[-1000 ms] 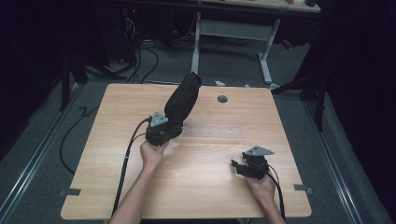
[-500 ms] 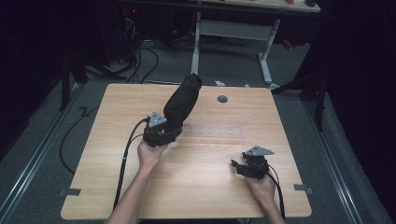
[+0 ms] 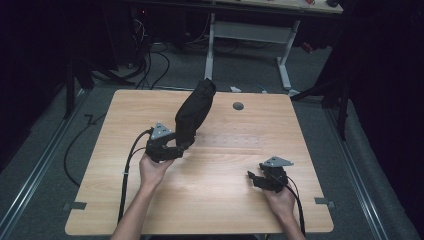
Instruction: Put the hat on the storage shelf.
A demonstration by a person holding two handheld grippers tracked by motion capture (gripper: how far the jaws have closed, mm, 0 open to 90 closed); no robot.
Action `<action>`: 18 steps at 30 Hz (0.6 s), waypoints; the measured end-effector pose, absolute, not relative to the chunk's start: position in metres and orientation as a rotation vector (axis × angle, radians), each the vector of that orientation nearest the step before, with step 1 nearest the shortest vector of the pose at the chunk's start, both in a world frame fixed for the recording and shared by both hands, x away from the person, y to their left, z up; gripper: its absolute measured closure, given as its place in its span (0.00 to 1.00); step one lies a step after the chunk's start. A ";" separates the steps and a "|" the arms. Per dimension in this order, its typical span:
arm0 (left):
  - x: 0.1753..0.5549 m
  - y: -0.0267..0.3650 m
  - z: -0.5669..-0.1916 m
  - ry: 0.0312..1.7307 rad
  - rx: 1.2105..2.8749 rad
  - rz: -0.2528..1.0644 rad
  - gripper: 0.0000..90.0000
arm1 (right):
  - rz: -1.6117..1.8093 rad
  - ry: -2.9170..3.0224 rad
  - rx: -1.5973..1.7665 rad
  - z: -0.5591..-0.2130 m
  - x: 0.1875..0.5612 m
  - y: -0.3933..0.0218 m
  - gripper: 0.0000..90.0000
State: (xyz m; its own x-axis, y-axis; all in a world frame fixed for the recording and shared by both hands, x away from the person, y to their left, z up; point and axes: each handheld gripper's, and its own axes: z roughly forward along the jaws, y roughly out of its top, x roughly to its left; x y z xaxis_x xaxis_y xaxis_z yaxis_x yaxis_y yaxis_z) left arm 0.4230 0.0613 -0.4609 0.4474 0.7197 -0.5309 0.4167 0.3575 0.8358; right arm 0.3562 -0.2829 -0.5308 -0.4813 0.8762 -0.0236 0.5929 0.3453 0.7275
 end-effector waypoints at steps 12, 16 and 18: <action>0.399 0.082 -0.459 1.187 1.247 0.258 0.40 | 0.932 2.203 1.287 -0.531 0.356 -0.283 0.44; 0.391 0.084 -0.462 1.186 1.258 0.254 0.39 | 0.932 2.203 1.287 -0.531 0.356 -0.283 0.44; 0.387 0.085 -0.465 1.189 1.264 0.248 0.39 | 0.932 2.203 1.287 -0.531 0.356 -0.283 0.44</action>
State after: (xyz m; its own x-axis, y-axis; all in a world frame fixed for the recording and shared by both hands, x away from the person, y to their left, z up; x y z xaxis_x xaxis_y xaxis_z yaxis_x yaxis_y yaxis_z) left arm 0.3874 0.0852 -0.4647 0.4332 0.7167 -0.5465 0.4384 0.3622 0.8226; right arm 0.3562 -0.2829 -0.5308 -0.4822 0.8757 -0.0241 0.5927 0.3464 0.7271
